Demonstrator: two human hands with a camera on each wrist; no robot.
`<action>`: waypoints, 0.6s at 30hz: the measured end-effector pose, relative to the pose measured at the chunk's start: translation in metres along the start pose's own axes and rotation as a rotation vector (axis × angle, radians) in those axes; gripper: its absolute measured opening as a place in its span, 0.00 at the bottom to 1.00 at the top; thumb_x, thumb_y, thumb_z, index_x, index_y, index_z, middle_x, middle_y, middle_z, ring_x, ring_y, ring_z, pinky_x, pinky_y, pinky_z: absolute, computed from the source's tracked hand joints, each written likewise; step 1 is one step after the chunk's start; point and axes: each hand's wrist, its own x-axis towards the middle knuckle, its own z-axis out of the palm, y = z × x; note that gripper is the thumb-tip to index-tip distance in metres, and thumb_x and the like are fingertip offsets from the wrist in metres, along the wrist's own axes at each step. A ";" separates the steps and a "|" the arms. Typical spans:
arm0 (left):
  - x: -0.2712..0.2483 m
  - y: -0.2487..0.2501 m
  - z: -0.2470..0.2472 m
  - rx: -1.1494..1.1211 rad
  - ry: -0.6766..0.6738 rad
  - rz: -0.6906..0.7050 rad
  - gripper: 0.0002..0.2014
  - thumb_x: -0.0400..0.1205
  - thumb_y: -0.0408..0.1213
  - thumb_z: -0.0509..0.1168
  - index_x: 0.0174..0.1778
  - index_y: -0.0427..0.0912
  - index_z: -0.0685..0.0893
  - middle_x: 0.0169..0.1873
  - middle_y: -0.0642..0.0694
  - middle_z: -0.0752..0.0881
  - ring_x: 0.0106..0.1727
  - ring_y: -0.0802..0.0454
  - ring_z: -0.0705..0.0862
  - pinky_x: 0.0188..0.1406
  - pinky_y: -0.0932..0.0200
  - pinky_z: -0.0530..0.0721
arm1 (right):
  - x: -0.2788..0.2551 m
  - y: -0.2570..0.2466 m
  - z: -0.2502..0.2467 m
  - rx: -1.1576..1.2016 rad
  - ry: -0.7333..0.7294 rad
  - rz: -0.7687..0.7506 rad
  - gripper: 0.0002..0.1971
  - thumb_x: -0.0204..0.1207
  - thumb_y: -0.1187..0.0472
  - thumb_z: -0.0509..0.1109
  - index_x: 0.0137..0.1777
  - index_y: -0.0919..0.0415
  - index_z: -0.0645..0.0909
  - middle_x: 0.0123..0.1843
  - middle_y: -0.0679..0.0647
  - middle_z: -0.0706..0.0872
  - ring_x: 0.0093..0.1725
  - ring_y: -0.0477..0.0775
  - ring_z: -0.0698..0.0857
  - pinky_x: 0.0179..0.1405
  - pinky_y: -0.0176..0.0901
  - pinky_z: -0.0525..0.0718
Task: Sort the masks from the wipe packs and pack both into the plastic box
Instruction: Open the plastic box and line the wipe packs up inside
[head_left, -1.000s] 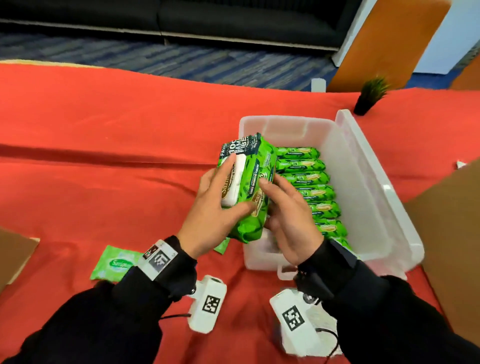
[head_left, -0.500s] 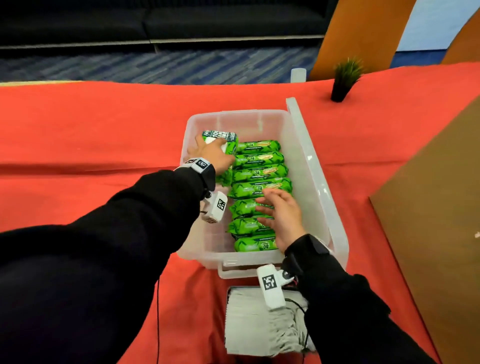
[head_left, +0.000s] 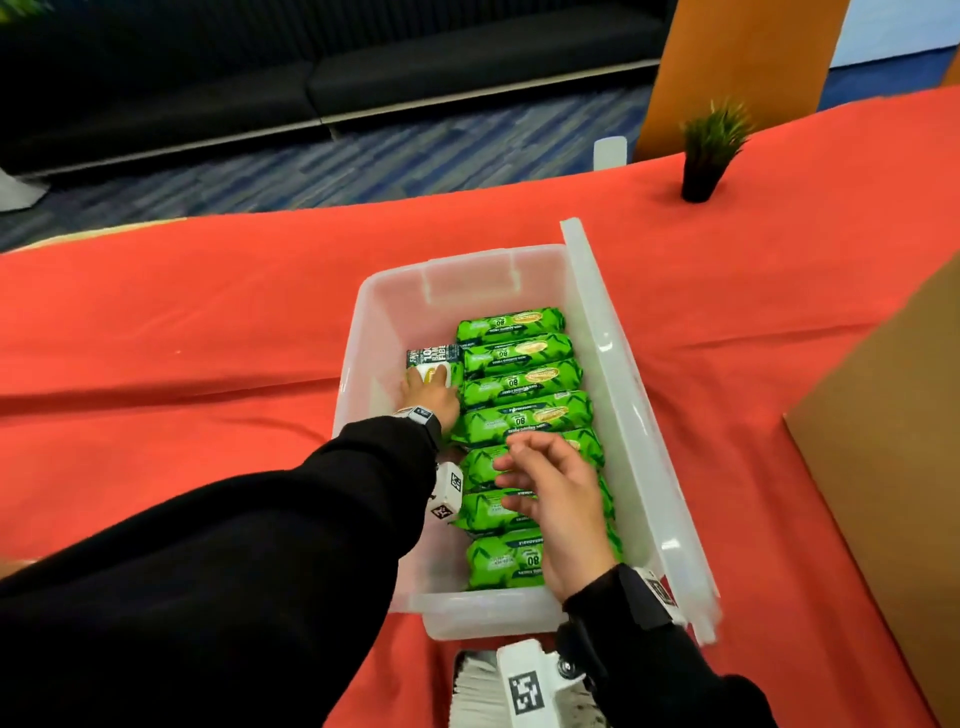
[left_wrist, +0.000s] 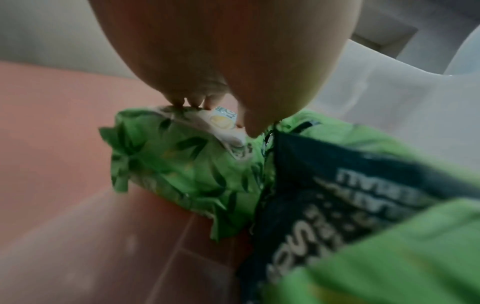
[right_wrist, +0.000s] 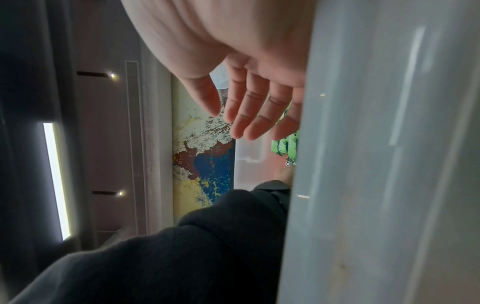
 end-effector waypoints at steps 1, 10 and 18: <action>0.003 -0.004 0.002 0.016 -0.014 0.017 0.31 0.87 0.39 0.59 0.87 0.50 0.61 0.86 0.29 0.52 0.86 0.29 0.53 0.86 0.41 0.57 | 0.000 0.000 0.000 0.003 -0.003 0.003 0.03 0.84 0.65 0.70 0.51 0.59 0.85 0.42 0.57 0.90 0.41 0.52 0.86 0.36 0.43 0.81; -0.001 0.005 -0.045 0.069 -0.142 0.073 0.28 0.86 0.37 0.57 0.86 0.45 0.68 0.85 0.34 0.65 0.83 0.34 0.69 0.82 0.45 0.69 | 0.001 -0.001 0.001 -0.018 -0.021 0.037 0.03 0.83 0.63 0.70 0.50 0.58 0.85 0.42 0.58 0.91 0.39 0.53 0.86 0.36 0.43 0.83; -0.127 -0.062 -0.191 -0.624 -0.116 0.373 0.17 0.84 0.24 0.66 0.69 0.37 0.85 0.52 0.43 0.88 0.46 0.56 0.86 0.39 0.73 0.80 | -0.011 0.002 0.011 -0.276 -0.105 -0.109 0.05 0.84 0.65 0.70 0.47 0.57 0.85 0.37 0.54 0.91 0.36 0.51 0.87 0.35 0.42 0.82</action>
